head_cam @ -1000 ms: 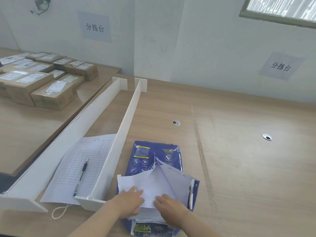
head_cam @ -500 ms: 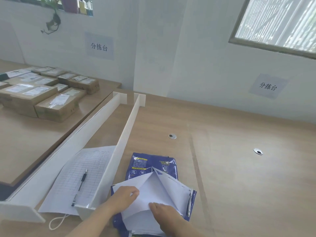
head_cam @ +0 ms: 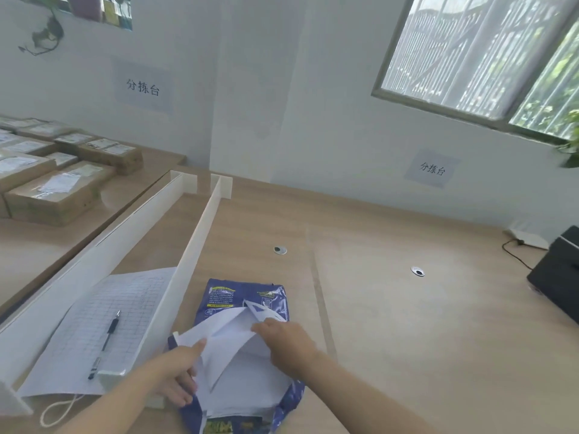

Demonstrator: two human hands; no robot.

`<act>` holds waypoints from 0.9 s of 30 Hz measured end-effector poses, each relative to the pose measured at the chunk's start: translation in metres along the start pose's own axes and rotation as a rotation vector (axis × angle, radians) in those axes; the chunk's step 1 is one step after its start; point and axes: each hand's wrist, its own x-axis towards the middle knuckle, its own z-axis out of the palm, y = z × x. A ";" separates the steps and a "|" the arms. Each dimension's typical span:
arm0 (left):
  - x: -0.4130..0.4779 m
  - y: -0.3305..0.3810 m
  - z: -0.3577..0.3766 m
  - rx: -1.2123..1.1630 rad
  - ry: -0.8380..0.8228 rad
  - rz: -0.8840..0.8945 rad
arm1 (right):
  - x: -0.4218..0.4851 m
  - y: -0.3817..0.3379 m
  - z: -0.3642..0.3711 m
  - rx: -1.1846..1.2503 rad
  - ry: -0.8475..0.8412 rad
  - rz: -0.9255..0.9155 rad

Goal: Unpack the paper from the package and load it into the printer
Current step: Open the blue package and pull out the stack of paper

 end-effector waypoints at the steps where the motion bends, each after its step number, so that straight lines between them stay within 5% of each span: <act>1: 0.001 -0.002 0.002 -0.106 -0.052 -0.014 | -0.002 0.000 -0.004 -0.010 0.019 -0.001; 5: -0.003 -0.003 0.012 -0.590 -0.180 0.040 | -0.013 0.001 -0.016 -0.005 0.033 0.001; 9: -0.018 0.009 0.023 -0.823 -0.214 0.162 | -0.023 -0.003 -0.032 0.011 0.042 0.014; 15: -0.048 0.042 0.023 -0.778 -0.160 0.285 | -0.040 0.005 -0.060 0.042 0.024 -0.018; 18: -0.064 0.062 0.022 -0.711 -0.175 0.300 | -0.048 0.014 -0.080 0.138 0.159 -0.020; 21: -0.084 0.091 0.026 -0.690 -0.197 0.445 | -0.059 0.027 -0.106 0.457 0.296 -0.015; 23: -0.096 0.111 0.030 -0.667 -0.206 0.547 | -0.070 0.039 -0.125 0.881 0.217 0.049; 25: -0.112 0.129 0.035 -0.562 -0.172 0.605 | -0.080 0.059 -0.134 1.268 0.141 0.161; 27: -0.127 0.146 0.045 -0.438 -0.135 0.676 | -0.084 0.082 -0.126 1.530 0.252 0.316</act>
